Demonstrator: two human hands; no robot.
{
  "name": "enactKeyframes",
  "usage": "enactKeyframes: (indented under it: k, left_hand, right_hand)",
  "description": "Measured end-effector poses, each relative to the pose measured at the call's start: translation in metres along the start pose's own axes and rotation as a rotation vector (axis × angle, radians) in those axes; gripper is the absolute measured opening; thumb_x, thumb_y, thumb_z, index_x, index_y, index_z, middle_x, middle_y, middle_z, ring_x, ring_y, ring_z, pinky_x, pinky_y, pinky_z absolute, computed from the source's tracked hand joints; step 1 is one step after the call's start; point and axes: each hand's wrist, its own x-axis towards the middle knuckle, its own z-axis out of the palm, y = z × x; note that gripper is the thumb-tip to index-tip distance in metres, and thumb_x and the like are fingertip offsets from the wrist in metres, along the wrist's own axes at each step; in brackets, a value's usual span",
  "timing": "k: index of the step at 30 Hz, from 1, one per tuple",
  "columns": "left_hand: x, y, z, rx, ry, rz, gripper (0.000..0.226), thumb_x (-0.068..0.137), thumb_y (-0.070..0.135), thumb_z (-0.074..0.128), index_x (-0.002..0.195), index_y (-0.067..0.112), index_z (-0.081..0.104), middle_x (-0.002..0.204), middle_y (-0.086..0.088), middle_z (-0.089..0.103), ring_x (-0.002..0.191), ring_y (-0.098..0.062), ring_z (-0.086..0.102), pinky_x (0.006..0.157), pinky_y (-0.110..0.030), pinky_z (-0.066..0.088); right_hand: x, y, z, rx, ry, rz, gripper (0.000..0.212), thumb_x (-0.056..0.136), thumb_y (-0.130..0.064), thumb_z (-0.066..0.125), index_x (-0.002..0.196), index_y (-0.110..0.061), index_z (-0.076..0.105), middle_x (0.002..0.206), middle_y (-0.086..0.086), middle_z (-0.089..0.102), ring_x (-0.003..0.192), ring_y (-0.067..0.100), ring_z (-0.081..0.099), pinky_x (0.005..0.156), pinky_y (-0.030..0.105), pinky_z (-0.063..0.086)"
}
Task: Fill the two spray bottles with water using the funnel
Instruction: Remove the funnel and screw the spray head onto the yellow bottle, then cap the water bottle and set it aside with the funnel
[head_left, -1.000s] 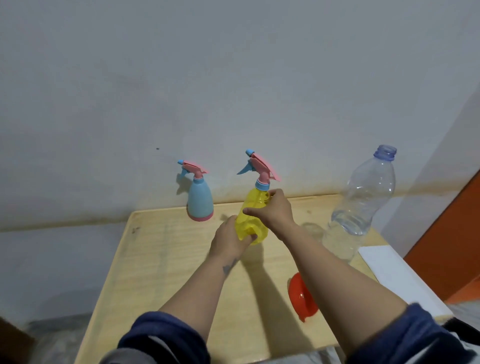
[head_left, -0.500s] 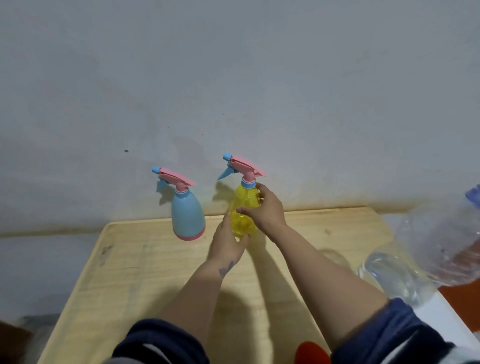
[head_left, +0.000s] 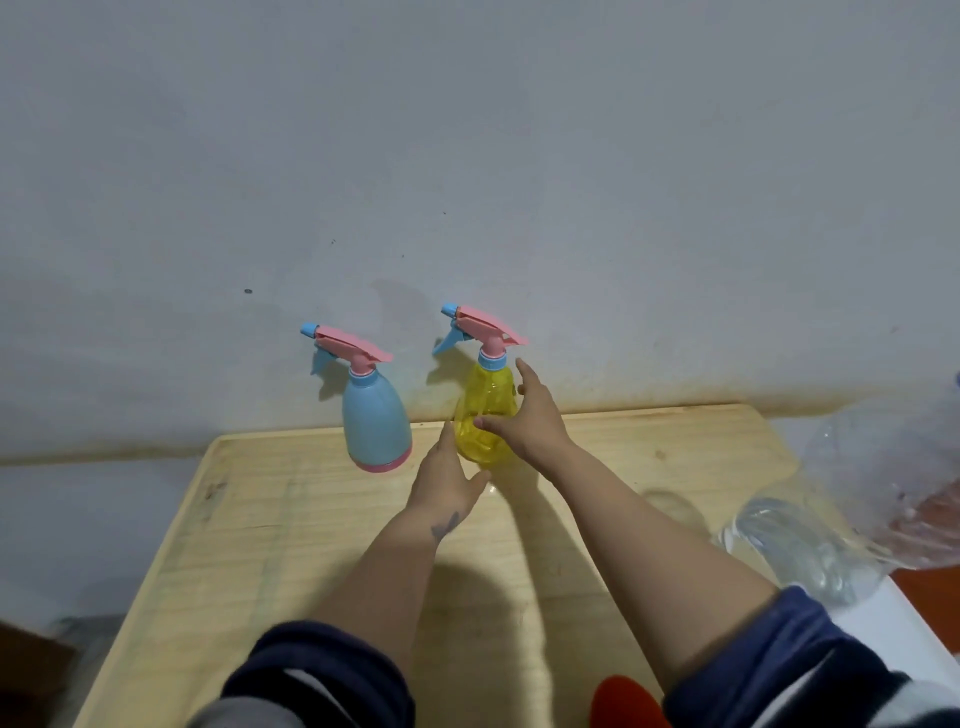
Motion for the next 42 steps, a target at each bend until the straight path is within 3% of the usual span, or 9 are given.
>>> enactKeyframes:
  k: [4, 9, 16, 21, 23, 27, 30, 37, 42]
  left_hand:
    - [-0.026, 0.003, -0.011, 0.078, -0.025, 0.018, 0.068, 0.088, 0.022, 0.064, 0.147, 0.013, 0.032, 0.144, -0.011, 0.045, 0.133, -0.025, 0.043, 0.103, -0.029, 0.035]
    - [-0.071, 0.004, -0.017, 0.104, -0.08, 0.093, 0.066, 0.086, 0.025, 0.065, 0.145, 0.014, 0.037, 0.146, -0.006, 0.045, 0.131, -0.022, 0.048, 0.106, -0.038, 0.041]
    - [-0.145, 0.009, 0.0, 0.131, -0.17, 0.203, 0.058, 0.088, 0.026, 0.062, 0.141, 0.018, 0.042, 0.145, -0.002, 0.045, 0.13, -0.02, 0.047, 0.106, -0.034, 0.039]
    - [-0.175, 0.043, 0.014, 0.135, -0.17, 0.322, 0.054, 0.091, 0.027, 0.061, 0.14, 0.016, 0.043, 0.145, -0.004, 0.045, 0.131, -0.02, 0.045, 0.102, -0.027, 0.036]
    - [-0.183, 0.065, 0.019, 0.105, -0.157, 0.379, 0.053, 0.09, 0.026, 0.062, 0.139, 0.014, 0.044, 0.144, -0.006, 0.046, 0.133, -0.022, 0.044, 0.105, -0.029, 0.034]
    - [-0.19, 0.118, 0.032, 0.006, -0.118, 0.456, 0.061, 0.089, 0.027, 0.065, 0.143, 0.015, 0.039, 0.147, -0.006, 0.043, 0.136, -0.021, 0.04, 0.109, -0.031, 0.033]
    - [-0.194, 0.157, 0.041, -0.105, -0.049, 0.501, 0.073, 0.085, 0.034, 0.07, 0.145, 0.017, 0.033, 0.149, -0.003, 0.039, 0.136, -0.019, 0.038, 0.109, -0.032, 0.033]
    - [-0.191, 0.22, 0.064, -0.345, 0.061, 0.469, 0.103, 0.07, 0.048, 0.079, 0.15, 0.027, 0.016, 0.156, 0.006, 0.024, 0.142, -0.012, 0.027, 0.112, -0.032, 0.029]
    - [-0.189, 0.232, 0.087, -0.392, 0.099, 0.439, 0.104, 0.071, 0.042, 0.081, 0.15, 0.026, 0.015, 0.154, 0.003, 0.03, 0.14, -0.013, 0.032, 0.105, -0.025, 0.03]
  right_hand:
    - [-0.031, -0.001, -0.009, -0.065, -0.027, 0.043, 0.09, 0.079, -0.021, 0.076, 0.15, -0.018, 0.021, 0.149, 0.012, 0.038, 0.135, 0.026, 0.041, 0.107, 0.039, 0.039]
    - [-0.095, 0.002, -0.021, -0.079, -0.046, 0.056, 0.069, 0.086, -0.02, 0.068, 0.145, -0.016, 0.033, 0.141, 0.011, 0.046, 0.123, 0.026, 0.051, 0.089, 0.033, 0.045]
    - [-0.193, 0.023, -0.044, -0.135, 0.006, 0.126, 0.054, 0.092, -0.02, 0.057, 0.143, -0.016, 0.04, 0.14, 0.012, 0.049, 0.124, 0.025, 0.051, 0.1, 0.032, 0.042]
    - [-0.243, 0.058, -0.077, -0.194, 0.091, 0.165, 0.043, 0.094, -0.011, 0.046, 0.136, -0.017, 0.05, 0.139, 0.009, 0.051, 0.124, 0.022, 0.051, 0.092, 0.026, 0.041]
    - [-0.253, 0.076, -0.094, -0.211, 0.135, 0.191, 0.039, 0.093, -0.013, 0.047, 0.132, -0.016, 0.054, 0.137, 0.008, 0.053, 0.122, 0.023, 0.053, 0.096, 0.03, 0.043]
    - [-0.26, 0.116, -0.128, -0.337, 0.165, 0.228, 0.039, 0.091, -0.013, 0.046, 0.13, -0.017, 0.055, 0.133, 0.007, 0.055, 0.116, 0.025, 0.056, 0.09, 0.032, 0.047]
    - [-0.256, 0.148, -0.146, -0.505, 0.126, 0.243, 0.04, 0.093, -0.017, 0.046, 0.132, -0.019, 0.052, 0.134, 0.009, 0.052, 0.12, 0.029, 0.051, 0.094, 0.035, 0.046]
    - [-0.23, 0.196, -0.156, -0.739, 0.036, 0.164, 0.041, 0.096, -0.035, 0.045, 0.133, -0.018, 0.044, 0.132, 0.006, 0.047, 0.122, 0.029, 0.045, 0.094, 0.037, 0.041]
    - [-0.219, 0.212, -0.153, -0.756, 0.104, 0.057, 0.027, 0.096, -0.024, 0.045, 0.118, -0.015, 0.056, 0.123, 0.003, 0.052, 0.113, 0.023, 0.049, 0.087, 0.03, 0.045]
